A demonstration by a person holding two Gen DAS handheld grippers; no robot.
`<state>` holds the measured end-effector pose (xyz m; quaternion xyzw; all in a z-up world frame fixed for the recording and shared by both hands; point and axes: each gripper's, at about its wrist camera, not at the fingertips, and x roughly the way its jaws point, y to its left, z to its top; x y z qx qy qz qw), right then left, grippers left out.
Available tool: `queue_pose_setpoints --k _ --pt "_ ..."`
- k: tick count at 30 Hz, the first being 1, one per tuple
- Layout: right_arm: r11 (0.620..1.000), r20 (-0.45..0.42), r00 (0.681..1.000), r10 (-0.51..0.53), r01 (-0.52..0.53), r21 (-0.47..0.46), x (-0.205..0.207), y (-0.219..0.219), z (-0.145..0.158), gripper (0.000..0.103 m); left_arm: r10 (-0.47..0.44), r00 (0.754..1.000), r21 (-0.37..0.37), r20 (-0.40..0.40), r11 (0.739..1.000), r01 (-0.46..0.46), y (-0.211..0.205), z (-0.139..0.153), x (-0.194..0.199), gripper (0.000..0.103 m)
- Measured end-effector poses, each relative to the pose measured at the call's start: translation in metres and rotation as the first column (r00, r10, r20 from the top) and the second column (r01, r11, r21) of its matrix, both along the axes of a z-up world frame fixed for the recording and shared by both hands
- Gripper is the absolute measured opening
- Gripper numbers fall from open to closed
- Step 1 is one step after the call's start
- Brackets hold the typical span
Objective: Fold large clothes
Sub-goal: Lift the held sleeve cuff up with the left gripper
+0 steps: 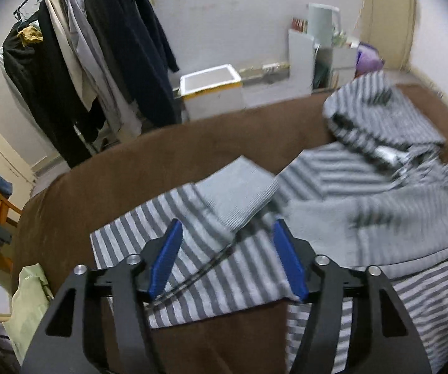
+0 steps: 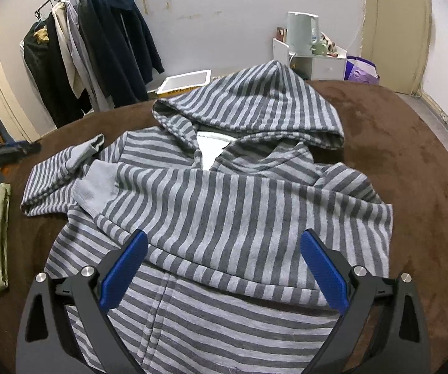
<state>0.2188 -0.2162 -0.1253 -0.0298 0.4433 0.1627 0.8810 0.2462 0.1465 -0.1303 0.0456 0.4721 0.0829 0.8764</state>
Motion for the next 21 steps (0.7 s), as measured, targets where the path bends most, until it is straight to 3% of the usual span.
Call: queue_pose_setpoints --k 9,13,17,20,21 --pt "0.999 -0.047 0.999 0.019 -0.02 -0.031 0.007 0.011 -0.02 0.097 -0.002 0.995 0.018 -0.097 1.0 0.004 0.015 -0.064 0.019 0.063" --pt "0.999 -0.055 0.998 0.024 -0.026 -0.029 0.008 0.014 -0.024 0.097 0.008 0.991 0.074 -0.135 0.997 0.002 0.016 -0.085 0.028 0.063" --pt "0.999 -0.06 0.998 0.034 -0.036 -0.028 0.009 0.017 -0.025 0.097 0.049 0.991 0.087 -0.126 0.995 -0.038 0.025 -0.09 0.038 0.071" --pt "0.999 -0.066 0.997 0.039 -0.041 -0.023 0.01 0.019 -0.027 0.097 0.085 0.99 0.075 -0.111 0.994 -0.077 0.035 -0.087 0.045 0.07" --pt "0.999 -0.068 0.997 0.04 -0.041 -0.022 0.01 0.02 -0.028 0.097 0.088 0.99 0.061 -0.111 0.995 -0.082 0.037 -0.089 0.047 0.064"
